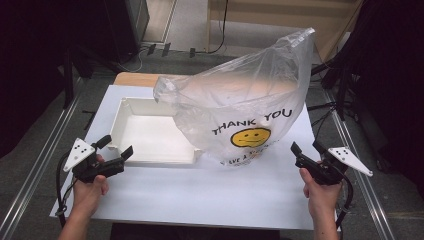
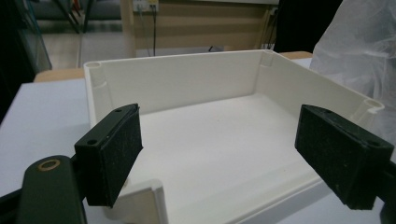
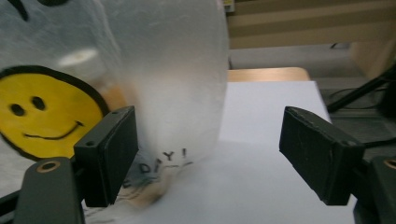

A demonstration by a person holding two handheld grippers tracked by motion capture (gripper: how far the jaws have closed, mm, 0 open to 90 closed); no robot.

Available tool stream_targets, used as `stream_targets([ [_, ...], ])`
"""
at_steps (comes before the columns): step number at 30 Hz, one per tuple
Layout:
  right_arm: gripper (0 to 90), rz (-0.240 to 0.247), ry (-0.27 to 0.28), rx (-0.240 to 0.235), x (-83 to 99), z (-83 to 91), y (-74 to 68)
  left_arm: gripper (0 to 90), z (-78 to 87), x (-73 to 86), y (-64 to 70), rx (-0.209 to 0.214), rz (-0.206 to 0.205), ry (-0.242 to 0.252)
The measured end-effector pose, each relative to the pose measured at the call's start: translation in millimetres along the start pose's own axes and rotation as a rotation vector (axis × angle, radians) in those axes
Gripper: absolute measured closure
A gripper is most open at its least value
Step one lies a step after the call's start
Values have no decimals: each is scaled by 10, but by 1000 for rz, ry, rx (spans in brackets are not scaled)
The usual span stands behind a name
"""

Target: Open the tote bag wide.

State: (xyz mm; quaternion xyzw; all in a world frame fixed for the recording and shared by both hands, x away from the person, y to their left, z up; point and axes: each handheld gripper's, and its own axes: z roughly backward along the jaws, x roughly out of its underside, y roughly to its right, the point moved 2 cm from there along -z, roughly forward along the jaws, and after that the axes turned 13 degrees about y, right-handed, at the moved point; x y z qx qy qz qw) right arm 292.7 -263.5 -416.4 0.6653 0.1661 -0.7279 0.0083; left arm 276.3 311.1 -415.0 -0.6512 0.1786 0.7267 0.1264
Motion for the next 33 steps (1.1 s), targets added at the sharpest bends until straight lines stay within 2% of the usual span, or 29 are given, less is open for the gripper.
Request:
stream_targets([
  [2, 203, -12, -7, -32, -21, -6, -26, 151, -24, 1, 33, 9, 3, -13],
  [3, 203, 5, -6, -41, -30, -11, -49, 152, -35, -1, 54, 17, 6, -13],
  [5, 199, 24, -11, -49, -56, -25, -94, 156, -53, -13, 92, 54, 13, -5],
  [7, 191, 23, -6, -53, -94, -44, -120, 155, -74, -39, 133, 77, 13, 2],
  [9, 176, 28, -6, -65, -126, -71, -151, 155, -96, -70, 181, 71, -7, 10],
  [12, 148, 48, -16, -70, -165, -145, -201, 150, -126, -105, 245, 70, -11, 31],
  [13, 149, 19, -18, -67, -191, -173, -214, 150, -141, -106, 269, 70, -12, 33],
  [14, 149, -18, -14, -81, -221, -201, -222, 150, -161, -102, 293, 68, -15, 31],
  [15, 148, -33, -1, -99, -249, -225, -244, 150, -183, -93, 318, 71, -19, 23],
  [16, 147, -24, 8, -113, -273, -256, -278, 150, -209, -83, 345, 71, -19, 17],
  [21, 148, 1, -30, -150, -290, -494, -414, 149, -333, -71, 546, 96, -54, -1],
  [24, 150, -20, -32, -177, -240, -598, -409, 150, -403, -87, 690, 138, -66, 0],
  [27, 154, -29, -33, -153, -211, -652, -370, 149, -475, -93, 841, 176, -77, -4],
  [29, 154, -42, -27, -157, -209, -653, -354, 145, -529, -88, 935, 193, -77, -5],
  [31, 152, -38, -17, -155, -211, -647, -347, 143, -587, -94, 1024, 199, -76, -8],
  [33, 152, -27, -4, -126, -230, -641, -330, 144, -637, -116, 1106, 202, -77, 5],
])
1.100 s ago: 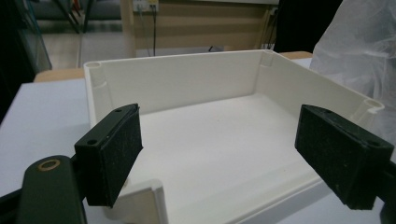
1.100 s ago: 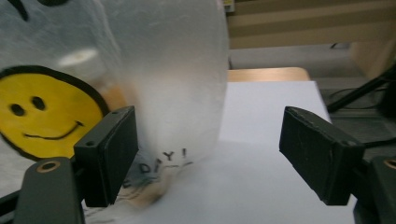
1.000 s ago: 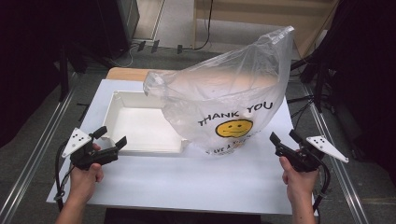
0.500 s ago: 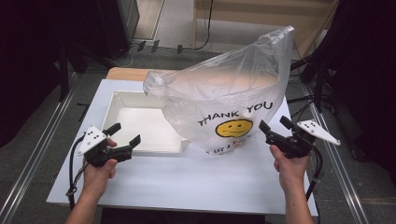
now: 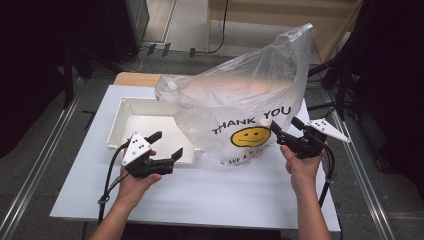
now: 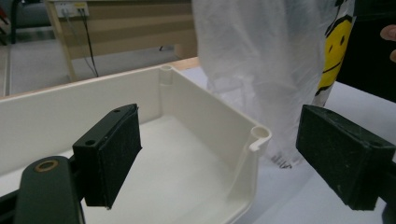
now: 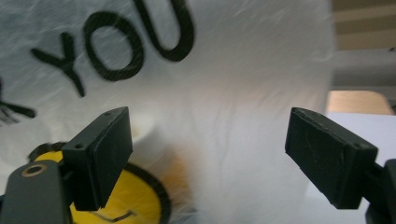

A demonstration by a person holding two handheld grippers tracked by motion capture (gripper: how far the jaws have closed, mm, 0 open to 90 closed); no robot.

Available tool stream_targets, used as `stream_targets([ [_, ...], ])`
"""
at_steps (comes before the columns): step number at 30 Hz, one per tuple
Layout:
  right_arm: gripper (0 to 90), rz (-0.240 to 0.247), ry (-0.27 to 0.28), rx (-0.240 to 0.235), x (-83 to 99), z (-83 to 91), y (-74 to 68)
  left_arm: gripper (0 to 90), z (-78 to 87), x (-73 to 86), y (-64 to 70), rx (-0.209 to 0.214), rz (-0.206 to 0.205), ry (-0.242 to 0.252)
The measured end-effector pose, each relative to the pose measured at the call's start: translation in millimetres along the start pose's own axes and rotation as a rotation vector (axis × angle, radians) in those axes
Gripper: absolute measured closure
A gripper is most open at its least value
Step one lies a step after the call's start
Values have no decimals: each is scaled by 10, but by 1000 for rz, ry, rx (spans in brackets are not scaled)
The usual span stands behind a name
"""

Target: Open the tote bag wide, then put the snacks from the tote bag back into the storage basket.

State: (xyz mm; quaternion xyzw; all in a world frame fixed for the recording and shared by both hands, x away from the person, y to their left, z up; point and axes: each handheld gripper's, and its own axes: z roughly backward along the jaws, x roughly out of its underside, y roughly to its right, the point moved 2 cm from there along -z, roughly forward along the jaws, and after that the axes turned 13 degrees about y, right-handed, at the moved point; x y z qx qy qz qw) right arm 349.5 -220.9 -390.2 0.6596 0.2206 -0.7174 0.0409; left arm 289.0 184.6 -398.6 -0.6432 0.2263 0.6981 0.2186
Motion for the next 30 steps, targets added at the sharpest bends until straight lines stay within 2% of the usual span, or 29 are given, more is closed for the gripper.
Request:
stream_targets([
  [4, 150, -9, 40, 26, -78, 22, 88, 145, -118, -53, 87, -1, -2, 17],
  [7, 152, 15, 12, 73, -83, -15, 160, 155, -203, -56, 103, -7, 20, 5],
  [8, 151, 4, 5, 68, -74, -25, 184, 158, -203, -56, 103, -7, 20, 5],
  [9, 152, 2, 1, 66, -66, -34, 210, 163, -245, -42, 117, 2, 48, 5],
  [10, 153, -2, -1, 69, -62, -43, 225, 177, -265, -33, 134, 11, 56, 5],
  [15, 172, -16, -5, 19, -67, -82, 278, 196, -356, -15, 217, 22, 43, 2],
  [17, 215, 7, -32, -10, -49, -98, 269, 227, -419, -25, 260, 11, 23, -10],
  [20, 242, 62, -80, -35, 1, -103, 213, 448, -452, -41, 270, 20, 42, 2],
  [23, 432, 87, -78, -61, 26, -63, 182, 612, -491, -58, 258, 34, 83, -3],
  [24, 537, 83, -73, -86, 30, -43, 180, 677, -503, -58, 257, 39, 92, -8],
  [26, 634, 44, -82, -148, 35, -21, 188, 828, -520, -49, 251, 81, 118, -15],
  [28, 696, 39, -78, -167, 36, -5, 182, 894, -530, -34, 268, 104, 114, -32],
  [30, 726, 46, -81, -168, 38, 5, 169, 900, -531, -29, 287, 117, 110, -39],
])
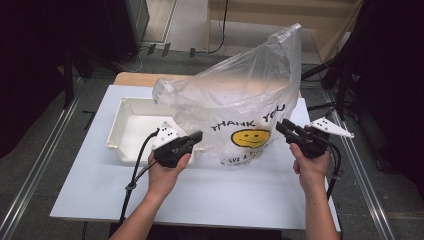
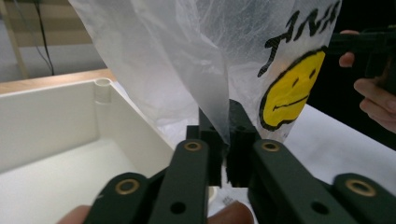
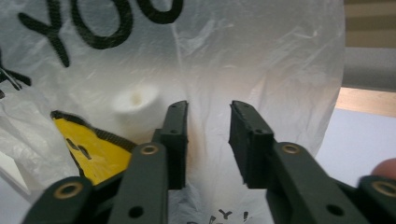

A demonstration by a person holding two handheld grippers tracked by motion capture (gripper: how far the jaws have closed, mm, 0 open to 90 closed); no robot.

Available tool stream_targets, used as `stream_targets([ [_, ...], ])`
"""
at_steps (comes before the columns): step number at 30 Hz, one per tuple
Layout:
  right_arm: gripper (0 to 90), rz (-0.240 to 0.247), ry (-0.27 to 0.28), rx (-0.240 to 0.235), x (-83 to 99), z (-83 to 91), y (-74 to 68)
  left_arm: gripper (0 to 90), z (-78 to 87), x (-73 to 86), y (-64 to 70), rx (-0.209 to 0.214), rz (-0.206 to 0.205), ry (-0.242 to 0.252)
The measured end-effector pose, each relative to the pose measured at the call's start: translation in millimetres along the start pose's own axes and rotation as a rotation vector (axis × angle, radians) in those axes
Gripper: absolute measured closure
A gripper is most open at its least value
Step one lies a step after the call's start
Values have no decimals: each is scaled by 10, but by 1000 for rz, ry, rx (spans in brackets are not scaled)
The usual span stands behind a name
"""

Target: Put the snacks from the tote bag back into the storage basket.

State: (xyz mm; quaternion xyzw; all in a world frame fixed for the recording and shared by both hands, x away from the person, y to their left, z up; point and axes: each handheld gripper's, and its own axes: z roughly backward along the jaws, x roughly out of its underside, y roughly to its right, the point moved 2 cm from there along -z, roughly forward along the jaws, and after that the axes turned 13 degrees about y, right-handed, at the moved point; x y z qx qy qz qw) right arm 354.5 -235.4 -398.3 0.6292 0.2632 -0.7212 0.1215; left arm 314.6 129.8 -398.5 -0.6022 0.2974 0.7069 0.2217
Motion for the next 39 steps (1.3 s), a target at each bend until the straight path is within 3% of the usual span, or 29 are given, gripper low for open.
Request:
stream_targets([
  [2, 858, 33, 11, 27, -2, 23, -14, 900, -36, 23, 45, 4, -18, -23],
  [4, 900, 10, 13, 33, -12, 35, 9, 900, -72, 54, 57, 0, -11, -43],
  [6, 900, -1, 15, 41, -13, 35, 26, 900, -89, 75, 60, -4, -9, -56],
  [7, 900, -18, 0, 58, 6, 29, 56, 900, -129, 128, 67, -4, -1, -86],
  [9, 900, 6, -39, 94, 73, 1, 79, 900, -158, 174, 76, -3, -5, -116],
  [11, 900, 16, -66, 114, 119, -18, 94, 900, -171, 191, 83, 0, -8, -123],
  [13, 900, 21, -131, 158, 262, -58, 150, 900, -189, 205, 99, 13, -9, -121],
  [14, 900, 21, -131, 158, 262, -58, 150, 858, -189, 205, 99, 13, -9, -121],
  [17, 900, -12, -130, 175, 321, -24, 203, 618, -150, 134, 153, 2, -22, -51],
  [19, 900, -15, -110, 170, 287, 12, 199, 485, -133, 103, 170, -4, -28, -32],
  [20, 900, -13, -101, 169, 271, 26, 194, 423, -95, 33, 199, -36, -49, 4],
  [22, 900, -13, -97, 167, 260, 36, 188, 348, -70, -6, 210, -47, -56, 23],
  [23, 900, -10, -99, 167, 261, 38, 177, 314, -18, -93, 237, -72, -58, 67],
  [26, 900, -3, -112, 172, 283, 21, 172, 272, 66, -263, 286, -68, -20, 135],
  [28, 900, 1, -115, 171, 289, 11, 166, 285, 92, -327, 311, -67, -23, 152],
  [30, 900, 6, -113, 168, 288, 4, 159, 349, 126, -492, 380, -84, -48, 186],
  [32, 900, 7, -114, 170, 288, 2, 156, 567, 119, -535, 399, -97, -82, 188],
  [35, 900, 6, -115, 170, 291, 3, 158, 834, 74, -511, 383, -80, -98, 161],
  [36, 900, 4, -114, 176, 286, 12, 164, 884, 17, -442, 353, -53, -85, 121],
  [39, 888, 4, -100, 171, 256, 41, 163, 900, -59, -317, 347, -13, -66, 76],
])
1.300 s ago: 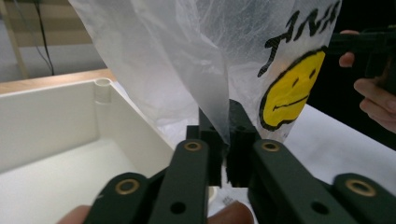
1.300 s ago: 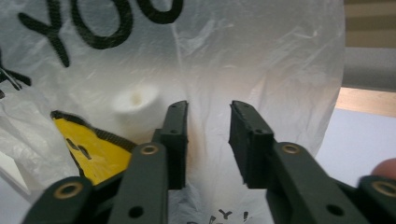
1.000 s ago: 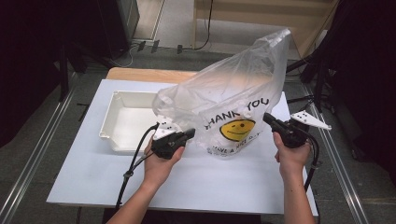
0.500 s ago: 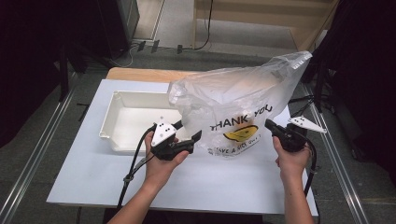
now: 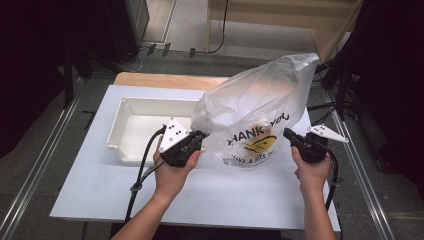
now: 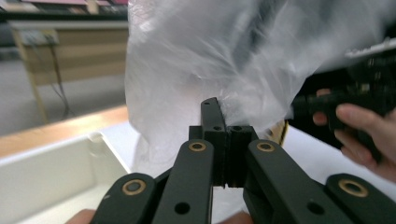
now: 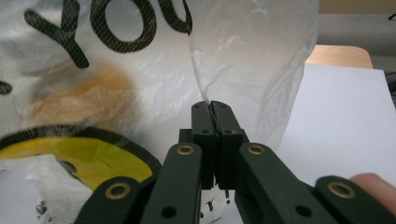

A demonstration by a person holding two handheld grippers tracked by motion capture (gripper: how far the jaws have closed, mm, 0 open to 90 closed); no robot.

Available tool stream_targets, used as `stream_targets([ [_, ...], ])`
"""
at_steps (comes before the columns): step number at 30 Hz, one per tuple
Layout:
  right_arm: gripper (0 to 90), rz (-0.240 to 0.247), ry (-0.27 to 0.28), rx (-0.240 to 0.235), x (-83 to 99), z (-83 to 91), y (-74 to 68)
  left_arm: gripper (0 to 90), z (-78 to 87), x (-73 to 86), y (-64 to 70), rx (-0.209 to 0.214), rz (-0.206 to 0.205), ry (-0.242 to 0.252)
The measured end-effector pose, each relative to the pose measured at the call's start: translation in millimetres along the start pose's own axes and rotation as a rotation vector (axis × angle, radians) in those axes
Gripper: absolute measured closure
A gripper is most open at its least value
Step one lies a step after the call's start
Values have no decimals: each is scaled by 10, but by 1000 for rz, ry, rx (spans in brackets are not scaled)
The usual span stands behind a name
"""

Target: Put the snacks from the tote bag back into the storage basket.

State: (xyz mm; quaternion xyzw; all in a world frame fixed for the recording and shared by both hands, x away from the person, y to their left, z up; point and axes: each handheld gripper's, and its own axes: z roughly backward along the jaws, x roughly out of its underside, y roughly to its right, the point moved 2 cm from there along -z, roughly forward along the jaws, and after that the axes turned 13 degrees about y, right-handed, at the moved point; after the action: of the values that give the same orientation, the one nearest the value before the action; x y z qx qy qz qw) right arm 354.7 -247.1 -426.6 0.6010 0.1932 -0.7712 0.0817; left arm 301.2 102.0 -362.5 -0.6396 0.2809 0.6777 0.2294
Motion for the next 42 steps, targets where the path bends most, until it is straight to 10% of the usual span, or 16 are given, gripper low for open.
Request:
stream_targets([
  [19, 339, -12, 224, -108, -429, 260, -272, 900, -229, 413, 183, 85, 30, -104],
  [27, 510, -111, 213, -179, -410, 91, -302, 900, -290, 626, 340, 133, 42, -144],
  [33, 900, -84, 172, -86, -366, -6, -303, 900, -313, 760, 379, 136, 53, -171],
  [42, 855, -112, 139, 19, -181, -59, -121, 900, -356, 1022, 377, 100, 59, -181],
])
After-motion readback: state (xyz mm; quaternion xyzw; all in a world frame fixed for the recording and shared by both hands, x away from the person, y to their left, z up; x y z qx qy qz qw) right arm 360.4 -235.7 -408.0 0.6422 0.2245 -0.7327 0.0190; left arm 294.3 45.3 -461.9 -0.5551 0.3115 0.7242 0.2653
